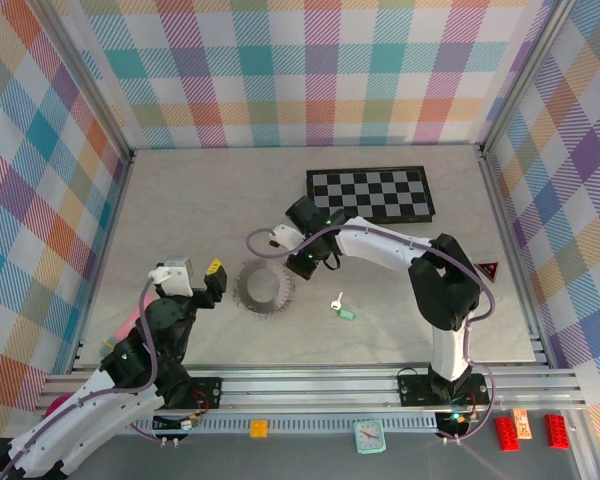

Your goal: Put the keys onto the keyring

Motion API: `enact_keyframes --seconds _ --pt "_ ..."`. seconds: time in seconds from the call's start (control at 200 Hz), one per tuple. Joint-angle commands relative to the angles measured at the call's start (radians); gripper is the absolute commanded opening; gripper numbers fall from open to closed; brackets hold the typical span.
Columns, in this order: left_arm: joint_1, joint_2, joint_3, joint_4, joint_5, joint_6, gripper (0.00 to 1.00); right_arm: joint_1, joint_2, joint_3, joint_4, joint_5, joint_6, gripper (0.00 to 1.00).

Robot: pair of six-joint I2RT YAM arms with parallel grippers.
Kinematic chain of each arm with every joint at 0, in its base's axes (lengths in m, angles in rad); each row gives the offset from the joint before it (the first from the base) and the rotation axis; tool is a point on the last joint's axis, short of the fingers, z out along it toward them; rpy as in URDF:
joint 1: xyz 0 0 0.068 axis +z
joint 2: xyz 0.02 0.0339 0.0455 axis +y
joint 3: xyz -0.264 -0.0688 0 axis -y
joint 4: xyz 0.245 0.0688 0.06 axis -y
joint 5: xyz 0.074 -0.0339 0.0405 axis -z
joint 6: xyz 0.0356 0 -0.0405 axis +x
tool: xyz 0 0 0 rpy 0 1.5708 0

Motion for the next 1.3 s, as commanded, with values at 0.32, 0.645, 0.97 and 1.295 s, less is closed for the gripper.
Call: enact_keyframes --seconds 0.32,0.645,0.97,1.295 --pt "0.028 0.302 0.02 0.006 0.142 -0.255 0.88 -0.057 0.027 -0.056 0.047 0.402 -0.114 0.38" --pt "0.131 0.482 0.109 -0.205 0.258 -0.418 0.95 -0.079 -0.247 -0.268 0.139 -0.07 0.377 0.4" --pt "0.165 0.614 0.182 -0.235 0.355 -0.447 0.94 0.031 -0.211 -0.253 -0.017 -0.148 0.637 0.37" --pt "0.178 0.583 0.157 -0.195 0.339 -0.491 0.95 0.125 -0.048 -0.103 -0.119 -0.045 0.606 0.36"
